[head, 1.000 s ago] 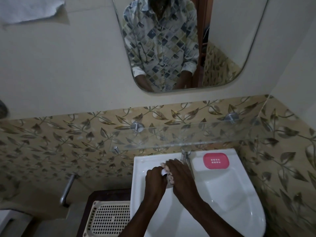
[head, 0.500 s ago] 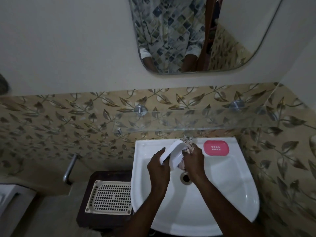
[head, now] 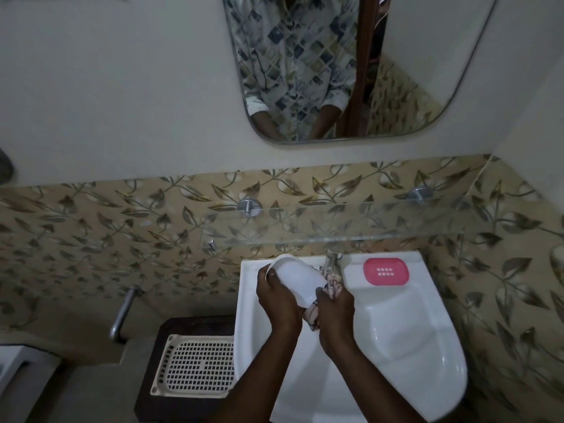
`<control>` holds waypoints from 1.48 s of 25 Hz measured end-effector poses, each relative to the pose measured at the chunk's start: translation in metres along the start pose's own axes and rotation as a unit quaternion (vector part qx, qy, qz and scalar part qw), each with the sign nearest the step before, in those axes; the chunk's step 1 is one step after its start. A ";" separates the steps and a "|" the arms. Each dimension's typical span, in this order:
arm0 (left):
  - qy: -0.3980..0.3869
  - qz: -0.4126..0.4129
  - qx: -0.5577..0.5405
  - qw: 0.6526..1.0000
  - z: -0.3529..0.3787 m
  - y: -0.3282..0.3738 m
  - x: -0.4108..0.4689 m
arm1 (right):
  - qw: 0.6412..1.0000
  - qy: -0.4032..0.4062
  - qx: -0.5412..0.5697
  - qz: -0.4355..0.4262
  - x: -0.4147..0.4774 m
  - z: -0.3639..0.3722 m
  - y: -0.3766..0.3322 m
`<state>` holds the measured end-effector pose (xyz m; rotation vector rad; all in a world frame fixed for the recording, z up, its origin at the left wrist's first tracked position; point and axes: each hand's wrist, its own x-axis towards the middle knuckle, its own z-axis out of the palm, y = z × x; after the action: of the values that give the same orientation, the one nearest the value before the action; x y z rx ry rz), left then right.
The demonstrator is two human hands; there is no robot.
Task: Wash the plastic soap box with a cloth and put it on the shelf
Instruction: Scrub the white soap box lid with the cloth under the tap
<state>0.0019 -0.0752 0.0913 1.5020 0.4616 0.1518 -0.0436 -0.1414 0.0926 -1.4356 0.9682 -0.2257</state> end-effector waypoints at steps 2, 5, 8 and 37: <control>-0.030 -0.101 -0.065 0.992 0.000 -0.004 0.004 | 0.997 -0.032 0.049 0.058 0.002 0.004 -0.002; -0.083 -0.240 -0.088 0.963 -0.008 -0.009 0.006 | 0.998 -0.003 -0.066 -0.021 0.001 0.000 -0.004; -0.109 -0.265 -0.111 0.952 -0.021 -0.009 -0.021 | 0.971 -0.006 -0.151 -0.187 0.001 -0.010 -0.003; -0.233 -0.325 -0.338 0.852 -0.055 -0.017 0.062 | 0.949 -0.151 0.200 0.190 0.063 -0.009 0.032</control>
<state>0.0338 -0.0027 0.0620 0.5908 0.4329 -0.5340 -0.0239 -0.1835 0.0393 -0.8598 0.8653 0.0817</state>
